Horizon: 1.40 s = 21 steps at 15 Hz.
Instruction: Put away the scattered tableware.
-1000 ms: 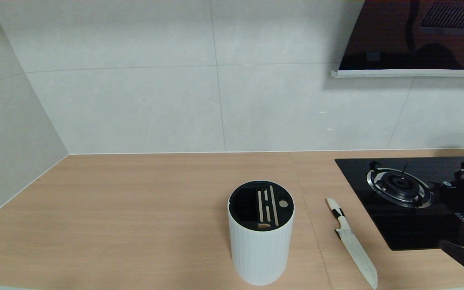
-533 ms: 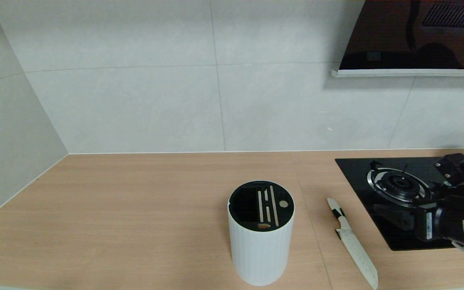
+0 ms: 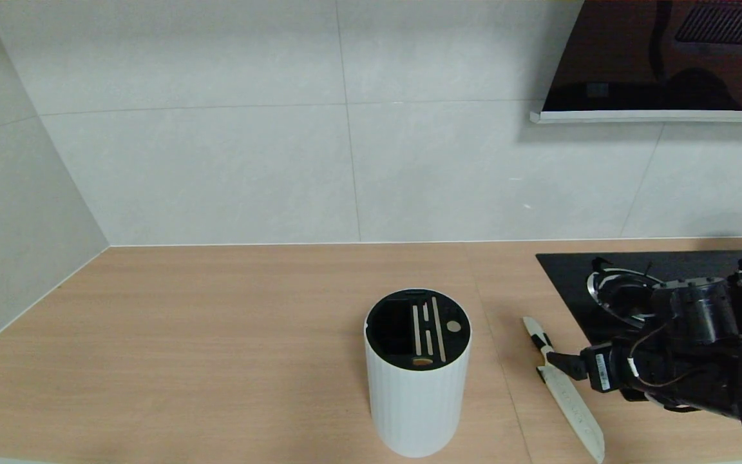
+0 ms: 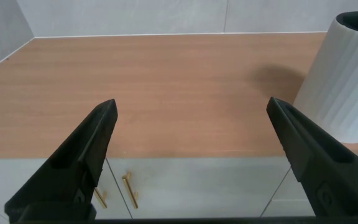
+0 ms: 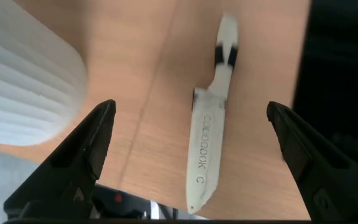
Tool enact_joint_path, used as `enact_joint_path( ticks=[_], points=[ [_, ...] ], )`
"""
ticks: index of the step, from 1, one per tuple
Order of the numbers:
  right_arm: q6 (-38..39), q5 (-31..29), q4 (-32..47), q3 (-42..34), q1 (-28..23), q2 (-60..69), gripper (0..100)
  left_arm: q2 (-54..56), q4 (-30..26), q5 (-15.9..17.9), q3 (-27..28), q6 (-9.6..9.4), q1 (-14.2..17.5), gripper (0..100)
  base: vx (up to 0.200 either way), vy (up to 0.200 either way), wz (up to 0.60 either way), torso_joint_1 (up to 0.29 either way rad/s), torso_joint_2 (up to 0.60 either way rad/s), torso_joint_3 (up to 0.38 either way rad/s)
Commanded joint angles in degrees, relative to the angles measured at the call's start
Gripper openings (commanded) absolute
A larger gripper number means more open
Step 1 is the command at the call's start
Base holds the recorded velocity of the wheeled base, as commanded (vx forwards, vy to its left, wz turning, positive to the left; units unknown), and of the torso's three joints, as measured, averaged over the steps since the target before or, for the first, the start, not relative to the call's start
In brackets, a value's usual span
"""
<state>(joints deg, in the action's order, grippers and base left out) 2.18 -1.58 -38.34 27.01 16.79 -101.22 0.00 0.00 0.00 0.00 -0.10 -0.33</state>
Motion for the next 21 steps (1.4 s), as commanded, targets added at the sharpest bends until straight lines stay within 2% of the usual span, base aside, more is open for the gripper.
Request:
enact_joint_path(
  ticks=[1, 3, 9, 15, 21],
  points=[
    [0.1, -3.5, -6.0, -1.1, 0.4, -10.4, 100, 0.0, 0.0, 0.0, 0.0, 0.1, 0.0, 100, 0.0, 0.0, 0.0, 0.0, 0.0, 0.0],
    [0.2, -5.4, -9.9, -1.4, 0.5, -14.4, 100, 0.0, 0.0, 0.0, 0.0, 0.01, 0.0, 100, 0.0, 0.0, 0.0, 0.0, 0.0, 0.0],
    [0.4, -8.0, -15.3, -1.3, 1.8, -21.2, 100, 0.0, 0.0, 0.0, 0.0, 0.01, 0.0, 100, 0.0, 0.0, 0.0, 0.0, 0.0, 0.0],
    [0.4, -8.9, -23.5, -1.0, 1.8, -27.7, 100, 0.0, 0.0, 0.0, 0.0, 0.1, 0.0, 100, 0.0, 0.0, 0.0, 0.0, 0.0, 0.0],
    [2.7, -10.5, -25.0, 2.0, 1.6, -30.8, 100, 0.0, 0.0, 0.0, 0.0, 0.01, 0.0, 100, 0.0, 0.0, 0.0, 0.0, 0.0, 0.0]
  ],
)
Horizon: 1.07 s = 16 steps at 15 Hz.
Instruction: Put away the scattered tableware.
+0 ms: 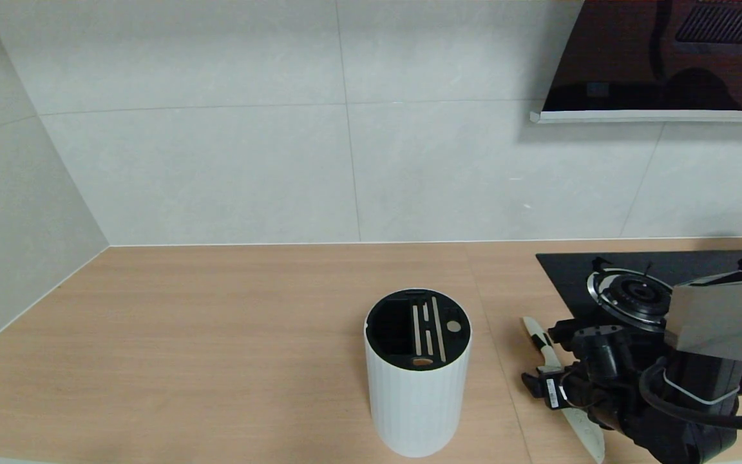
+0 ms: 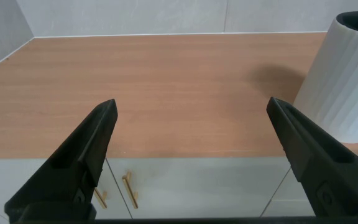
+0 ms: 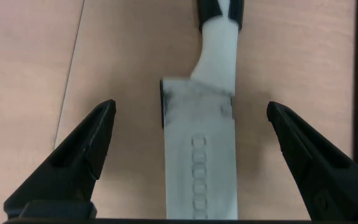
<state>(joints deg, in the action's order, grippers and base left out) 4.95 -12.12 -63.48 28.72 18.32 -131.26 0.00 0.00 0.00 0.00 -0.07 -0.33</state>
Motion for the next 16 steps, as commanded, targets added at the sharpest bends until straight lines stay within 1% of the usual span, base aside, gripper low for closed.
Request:
enact_joint_path(
  ticks=[1, 5, 8, 9, 16],
  points=[
    [0.0, -0.1, 0.1, 0.5, 0.0, -0.8, 100, 0.0, 0.0, 0.0, 0.0, -0.01, 0.0, 100, 0.0, 0.0, 0.0, 0.0, 0.0, 0.0],
    [0.0, -0.1, 0.1, 0.5, -0.1, -0.8, 100, 0.0, 0.0, 0.0, 0.0, -0.01, 0.0, 100, 0.0, 0.0, 0.0, 0.0, 0.0, 0.0],
    [0.0, -1.2, 0.1, 0.4, -0.1, -0.2, 100, 0.0, 0.0, 0.0, 0.0, -0.01, 0.0, 100, 0.0, 0.0, 0.0, 0.0, 0.0, 0.0],
    [-0.1, -1.3, 0.1, 0.2, -0.1, -0.1, 0, 0.0, 0.0, 0.0, 0.0, -0.01, 0.0, 100, 0.0, 0.0, 0.0, 0.0, 0.0, 0.0],
    [0.0, -1.4, 0.1, -0.2, -0.1, -0.1, 0, 0.0, 0.0, 0.0, 0.0, -0.01, 0.0, 100, 0.0, 0.0, 0.0, 0.0, 0.0, 0.0]
  ],
)
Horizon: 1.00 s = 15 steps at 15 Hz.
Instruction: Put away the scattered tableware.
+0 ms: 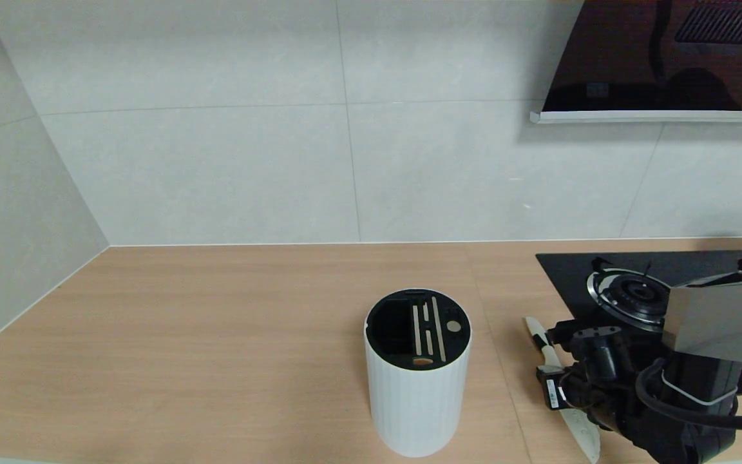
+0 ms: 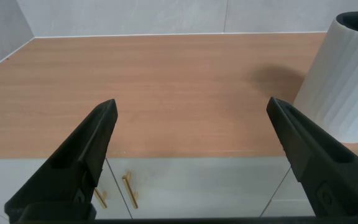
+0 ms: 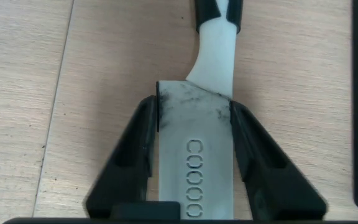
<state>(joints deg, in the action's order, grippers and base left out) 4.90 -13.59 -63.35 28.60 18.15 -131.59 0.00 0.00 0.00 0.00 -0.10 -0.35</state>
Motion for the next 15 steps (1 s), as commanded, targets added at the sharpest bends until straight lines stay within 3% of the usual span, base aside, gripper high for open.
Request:
enact_joint_path(
  ticks=[1, 15],
  points=[
    [0.0, 0.1, 0.0, 0.0, 0.0, 0.3, 0, 0.0, 0.0, 0.0, 0.0, 0.01, 0.0, 100, 0.0, 0.0, 0.0, 0.0, 0.0, 0.0],
    [-0.2, -0.6, 0.8, -4.0, 0.7, 18.0, 0, 0.0, 0.0, -0.2, 0.0, 0.1, 0.0, 100, 0.0, 0.0, 0.0, 0.0, 0.0, 0.0]
  ],
)
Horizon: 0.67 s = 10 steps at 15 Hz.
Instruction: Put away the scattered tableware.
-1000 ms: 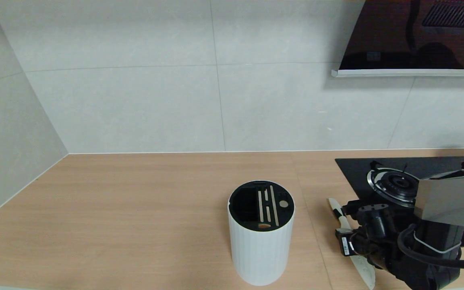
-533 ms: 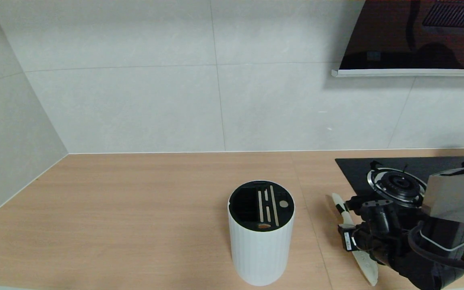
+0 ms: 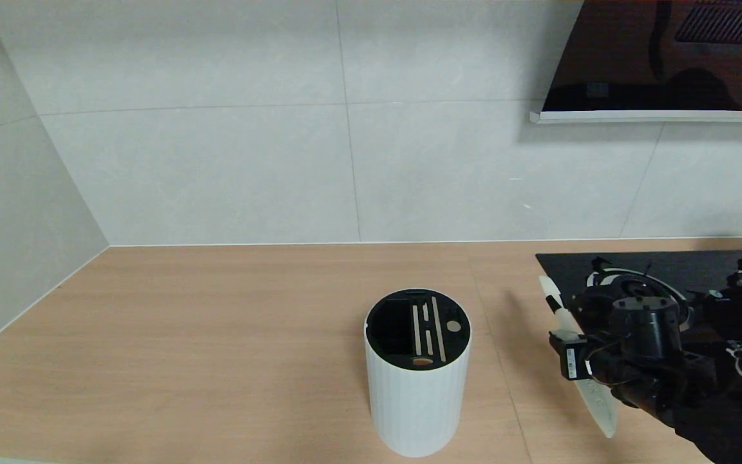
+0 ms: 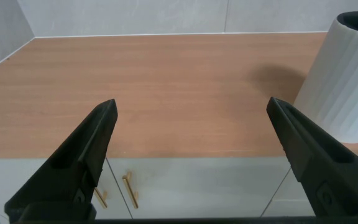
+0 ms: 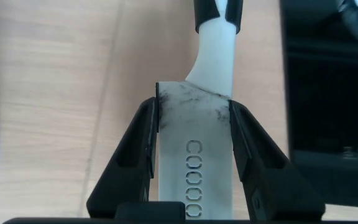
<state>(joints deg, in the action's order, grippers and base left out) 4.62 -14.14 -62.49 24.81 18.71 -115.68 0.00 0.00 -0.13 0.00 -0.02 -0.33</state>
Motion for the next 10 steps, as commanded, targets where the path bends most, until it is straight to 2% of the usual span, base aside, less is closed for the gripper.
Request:
enact_joint_path(
  ticks=[1, 6, 7, 8, 10],
  points=[
    [0.0, 0.0, -0.2, -0.1, 0.1, 1.8, 0, 0.0, 0.0, 0.0, 0.0, 0.02, 0.0, 100, 0.0, 0.0, 0.0, 0.0, 0.0, 0.0],
    [0.0, -0.2, 0.2, 0.2, 0.2, 3.2, 0, 0.0, 2.0, -0.1, 0.5, 0.46, 0.0, 100, 0.0, 0.0, 0.0, 0.0, 0.0, 0.0],
    [0.0, -0.3, 0.2, 0.2, 0.3, 3.5, 0, 0.0, 5.4, 0.5, 1.3, 2.66, 0.0, 100, 0.0, 0.0, 0.0, 0.0, 0.0, 0.0],
    [0.0, -0.4, 0.2, 0.3, 0.7, 3.8, 0, 0.0, 4.0, 2.1, 1.4, 2.75, 0.0, 100, 0.0, 0.0, 0.0, 0.0, 0.0, 0.0],
    [0.0, -0.4, 0.3, 0.4, 1.1, 5.1, 0, 0.0, -0.9, 8.0, 3.7, 2.84, 0.0, 100, 0.0, 0.0, 0.0, 0.0, 0.0, 0.0]
  ],
)
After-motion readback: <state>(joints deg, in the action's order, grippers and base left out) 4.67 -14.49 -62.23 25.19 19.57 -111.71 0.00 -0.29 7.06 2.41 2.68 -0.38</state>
